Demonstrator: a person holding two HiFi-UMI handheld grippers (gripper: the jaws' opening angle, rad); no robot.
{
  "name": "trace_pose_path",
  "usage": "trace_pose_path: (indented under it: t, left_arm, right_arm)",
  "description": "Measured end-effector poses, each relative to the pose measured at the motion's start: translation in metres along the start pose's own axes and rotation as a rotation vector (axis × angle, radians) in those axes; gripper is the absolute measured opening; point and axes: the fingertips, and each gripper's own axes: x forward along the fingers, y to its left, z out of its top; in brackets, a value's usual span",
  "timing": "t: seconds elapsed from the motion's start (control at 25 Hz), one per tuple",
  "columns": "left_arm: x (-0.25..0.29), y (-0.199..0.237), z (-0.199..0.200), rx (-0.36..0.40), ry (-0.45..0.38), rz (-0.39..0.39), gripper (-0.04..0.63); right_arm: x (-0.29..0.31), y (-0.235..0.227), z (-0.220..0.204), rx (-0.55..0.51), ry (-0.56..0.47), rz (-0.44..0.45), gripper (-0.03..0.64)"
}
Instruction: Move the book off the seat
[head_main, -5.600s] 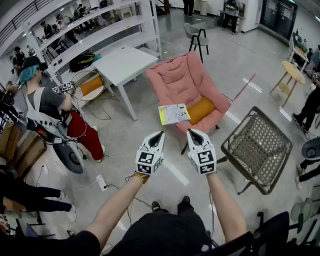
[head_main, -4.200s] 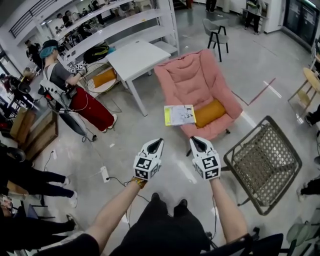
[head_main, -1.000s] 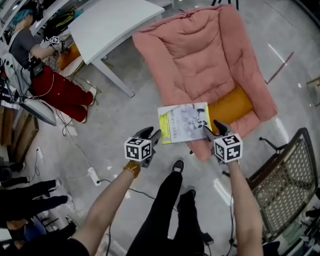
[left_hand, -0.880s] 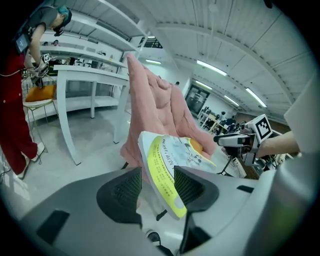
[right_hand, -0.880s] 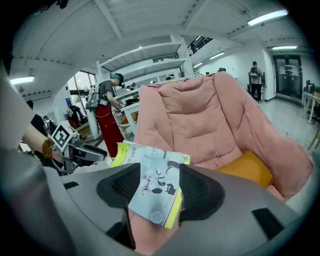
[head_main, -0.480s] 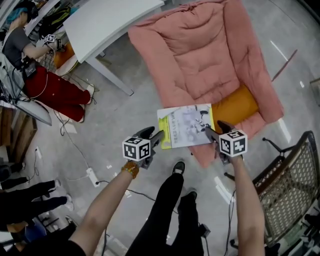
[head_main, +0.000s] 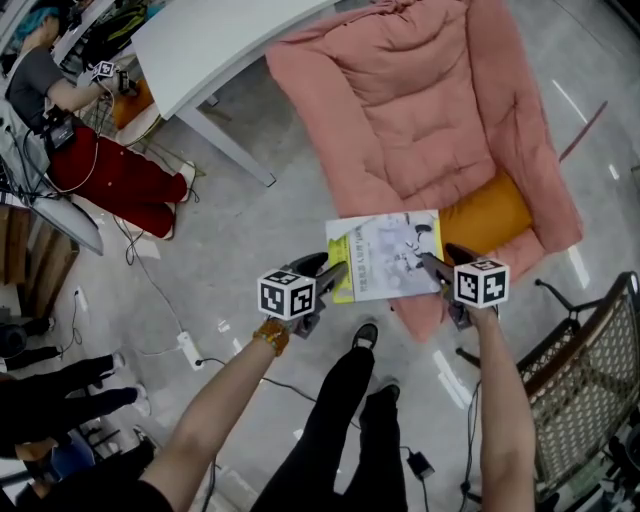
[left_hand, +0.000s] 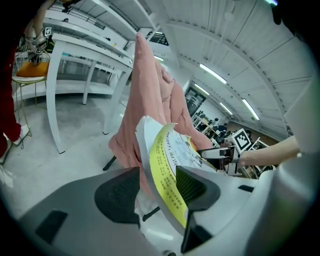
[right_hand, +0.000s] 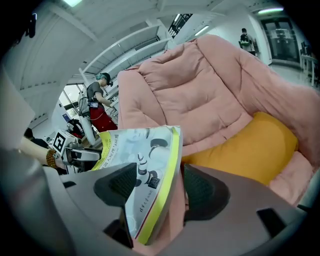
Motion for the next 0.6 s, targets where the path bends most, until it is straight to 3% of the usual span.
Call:
trace_pose_path:
  t: [0.32,0.6]
  left_arm:
    - [0.009,0.004,0.002,-0.001,0.016,-0.021,0.212]
    - [0.018,0.003,0.0,-0.049,0.033,-0.067,0.212]
  right_arm:
    - [0.013,0.001,-0.014,0.07,0.03,0.069,0.284]
    - [0.021,0.004,-0.007,0.126,0.021,0.125,0.284]
